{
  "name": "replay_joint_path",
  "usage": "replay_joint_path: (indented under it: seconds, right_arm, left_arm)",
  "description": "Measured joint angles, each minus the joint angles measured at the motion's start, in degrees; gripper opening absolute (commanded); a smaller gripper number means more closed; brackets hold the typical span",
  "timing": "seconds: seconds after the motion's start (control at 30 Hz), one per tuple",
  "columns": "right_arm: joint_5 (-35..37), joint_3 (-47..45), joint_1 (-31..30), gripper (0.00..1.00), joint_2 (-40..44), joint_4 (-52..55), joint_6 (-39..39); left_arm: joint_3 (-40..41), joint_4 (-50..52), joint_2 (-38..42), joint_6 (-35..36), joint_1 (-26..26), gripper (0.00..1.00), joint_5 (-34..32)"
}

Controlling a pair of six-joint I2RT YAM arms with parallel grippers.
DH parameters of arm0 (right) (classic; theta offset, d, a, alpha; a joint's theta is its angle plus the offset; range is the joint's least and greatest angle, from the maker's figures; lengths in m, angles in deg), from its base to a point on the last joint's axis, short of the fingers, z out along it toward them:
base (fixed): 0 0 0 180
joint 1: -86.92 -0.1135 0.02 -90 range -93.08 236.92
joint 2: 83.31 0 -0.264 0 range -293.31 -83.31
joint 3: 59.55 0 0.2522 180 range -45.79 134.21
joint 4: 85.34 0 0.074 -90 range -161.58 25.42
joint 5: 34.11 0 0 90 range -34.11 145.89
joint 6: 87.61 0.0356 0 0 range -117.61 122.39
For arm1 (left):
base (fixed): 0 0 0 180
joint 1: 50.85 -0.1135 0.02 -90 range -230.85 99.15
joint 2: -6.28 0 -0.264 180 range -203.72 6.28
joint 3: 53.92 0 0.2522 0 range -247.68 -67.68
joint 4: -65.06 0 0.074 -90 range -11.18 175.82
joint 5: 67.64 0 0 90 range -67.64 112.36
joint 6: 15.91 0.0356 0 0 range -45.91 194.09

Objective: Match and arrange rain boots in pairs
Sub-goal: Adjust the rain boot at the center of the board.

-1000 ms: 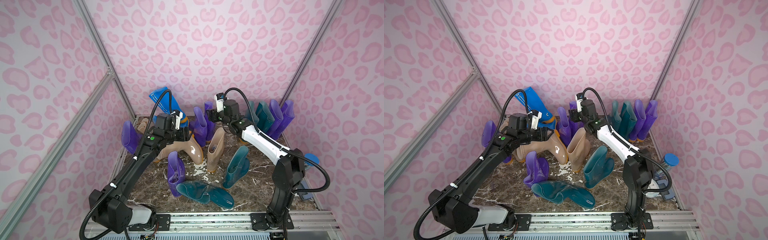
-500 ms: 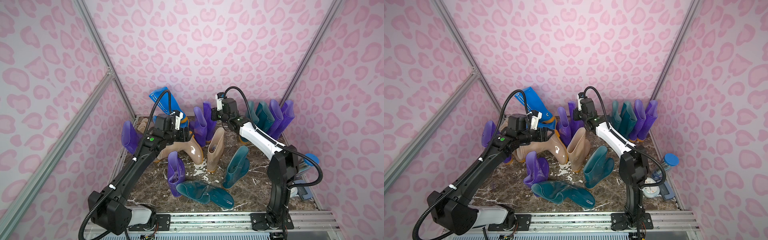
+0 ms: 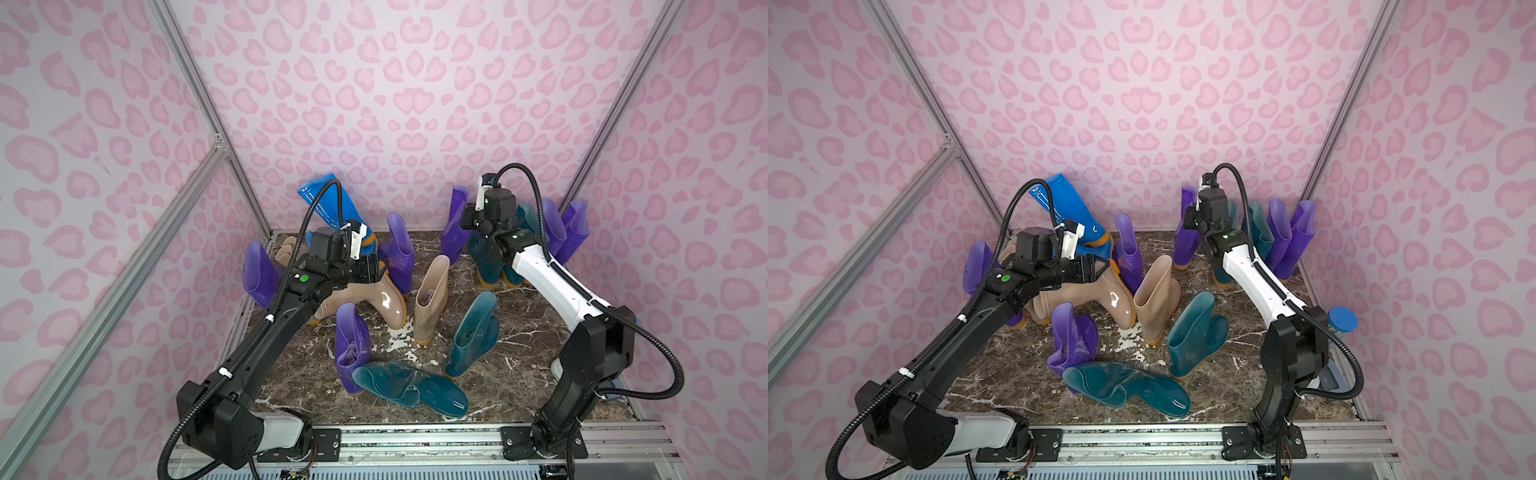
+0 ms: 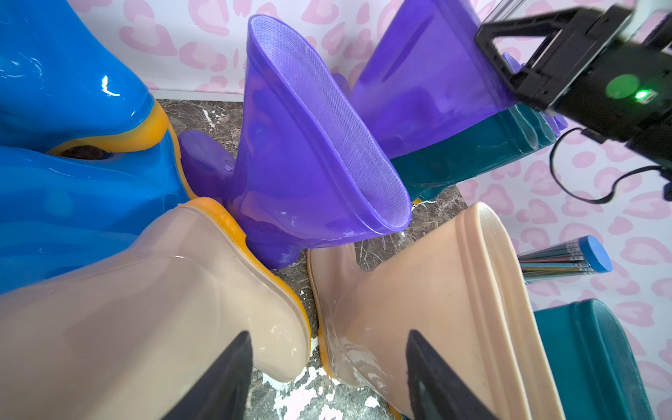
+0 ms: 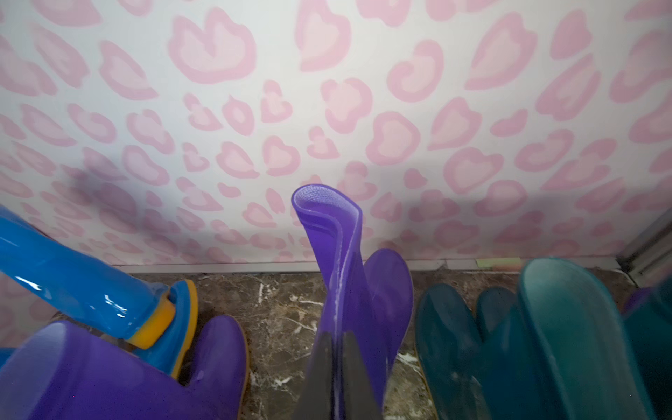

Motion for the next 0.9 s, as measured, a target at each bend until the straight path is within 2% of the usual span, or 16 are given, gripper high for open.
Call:
replay_joint_path:
  seconds: [0.33, 0.57, 0.9]
  right_arm:
    - [-7.0, -6.9, 4.3, 0.0, 2.8, -1.3, 1.0]
    - [-11.0, -7.9, 3.1, 0.0, 6.3, -1.3, -0.8]
    - [-13.3, -8.3, 4.0, 0.0, 4.1, -1.2, -1.5]
  left_arm:
    - [0.0, 0.0, -0.9, 0.0, 0.0, 0.68, 0.0]
    - [-0.1, 0.0, -1.7, 0.2, 0.0, 0.68, -0.5]
    - [-0.2, 0.1, -1.9, 0.3, 0.0, 0.68, -0.5]
